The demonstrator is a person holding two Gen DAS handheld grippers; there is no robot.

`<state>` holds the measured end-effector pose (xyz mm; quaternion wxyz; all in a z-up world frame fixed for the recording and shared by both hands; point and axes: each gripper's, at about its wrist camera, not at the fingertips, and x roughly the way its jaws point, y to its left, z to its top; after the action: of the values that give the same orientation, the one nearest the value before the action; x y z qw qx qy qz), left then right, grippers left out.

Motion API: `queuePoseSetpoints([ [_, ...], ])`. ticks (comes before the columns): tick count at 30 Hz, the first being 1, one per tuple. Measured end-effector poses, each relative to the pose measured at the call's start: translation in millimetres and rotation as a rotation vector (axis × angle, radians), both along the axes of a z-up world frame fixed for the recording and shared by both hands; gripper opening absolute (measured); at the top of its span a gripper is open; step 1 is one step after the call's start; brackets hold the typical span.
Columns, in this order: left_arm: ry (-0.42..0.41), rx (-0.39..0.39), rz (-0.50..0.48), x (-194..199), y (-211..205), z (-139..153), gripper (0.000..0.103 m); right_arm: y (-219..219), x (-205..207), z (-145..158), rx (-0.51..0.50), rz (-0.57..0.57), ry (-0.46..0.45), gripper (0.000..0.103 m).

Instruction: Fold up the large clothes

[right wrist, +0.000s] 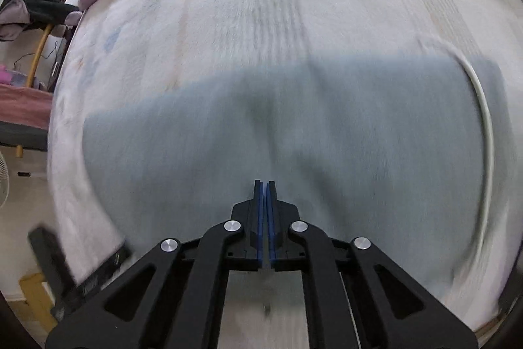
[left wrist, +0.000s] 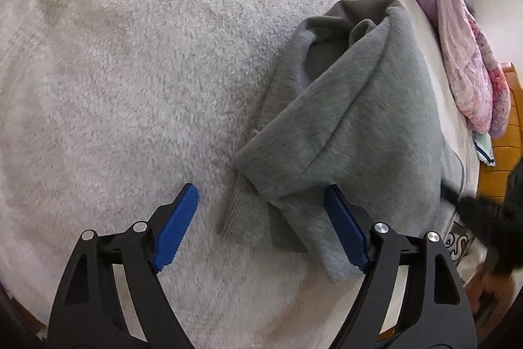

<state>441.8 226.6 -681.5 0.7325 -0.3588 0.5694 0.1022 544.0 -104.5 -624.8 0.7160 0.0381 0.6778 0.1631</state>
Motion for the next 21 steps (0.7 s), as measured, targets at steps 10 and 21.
queuePoseSetpoints([
  [10, 0.017, 0.049, -0.065, -18.3, -14.2, -2.8, 0.05, -17.4, -14.6, -25.7, -0.007, -0.045, -0.003, 0.0],
  [21, -0.051, -0.101, -0.066, -33.2, -8.3, 10.0, 0.007, 12.8, -85.8, 34.2, 0.03, 0.144, -0.264, 0.044],
])
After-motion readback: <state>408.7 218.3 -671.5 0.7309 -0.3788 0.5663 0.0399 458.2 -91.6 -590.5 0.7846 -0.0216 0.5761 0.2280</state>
